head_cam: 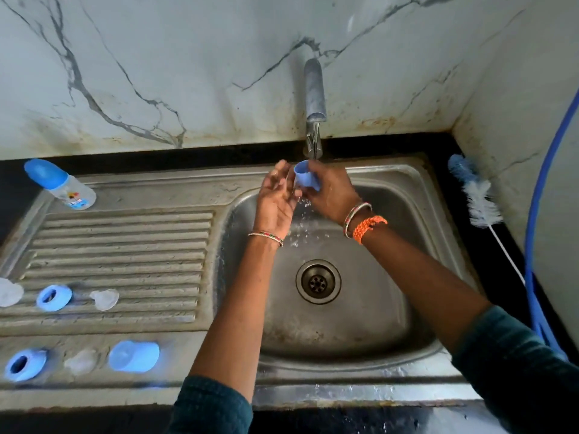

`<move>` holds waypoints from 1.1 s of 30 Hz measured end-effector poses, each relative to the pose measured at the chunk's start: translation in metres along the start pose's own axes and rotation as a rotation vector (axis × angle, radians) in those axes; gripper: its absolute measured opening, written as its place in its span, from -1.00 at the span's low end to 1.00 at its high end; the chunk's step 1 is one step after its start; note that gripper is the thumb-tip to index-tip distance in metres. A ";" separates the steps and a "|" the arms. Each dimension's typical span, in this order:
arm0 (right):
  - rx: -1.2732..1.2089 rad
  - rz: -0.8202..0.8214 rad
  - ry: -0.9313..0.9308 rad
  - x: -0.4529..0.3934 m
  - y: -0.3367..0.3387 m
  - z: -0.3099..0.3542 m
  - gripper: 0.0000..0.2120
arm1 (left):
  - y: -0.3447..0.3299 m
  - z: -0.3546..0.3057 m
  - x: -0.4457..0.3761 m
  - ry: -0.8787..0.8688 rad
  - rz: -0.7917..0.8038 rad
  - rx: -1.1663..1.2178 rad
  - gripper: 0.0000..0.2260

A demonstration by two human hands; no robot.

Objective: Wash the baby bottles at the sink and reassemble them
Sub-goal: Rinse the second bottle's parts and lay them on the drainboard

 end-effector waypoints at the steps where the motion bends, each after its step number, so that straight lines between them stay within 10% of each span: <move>1: 0.004 -0.080 -0.048 0.006 0.001 -0.008 -0.75 | 0.004 0.003 0.001 0.038 -0.027 0.090 -0.73; 20: 0.213 0.083 -0.334 0.020 -0.041 -0.048 -0.74 | 0.042 0.044 0.008 0.471 -0.129 -0.466 -0.68; 23: -0.143 -0.025 -0.490 0.015 -0.034 -0.043 -0.81 | 0.031 0.039 0.005 0.461 -0.117 -0.439 -0.77; 28: -1.459 -0.008 -0.990 0.014 -0.040 -0.030 -0.75 | 0.012 0.020 0.001 0.375 -0.058 -0.353 -0.84; 33: -1.125 0.123 -1.058 0.021 -0.037 -0.027 -0.49 | -0.008 0.000 0.008 0.086 0.076 -0.706 -0.66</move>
Point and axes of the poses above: each hand's wrist, its own x-axis away from the middle knuckle, its own y-axis out of the back of the hand, z = x × y, the point moved 5 cm from there along -x, towards the middle knuckle, and after that the axes turned 10 degrees about -x, right-handed, at the moved point
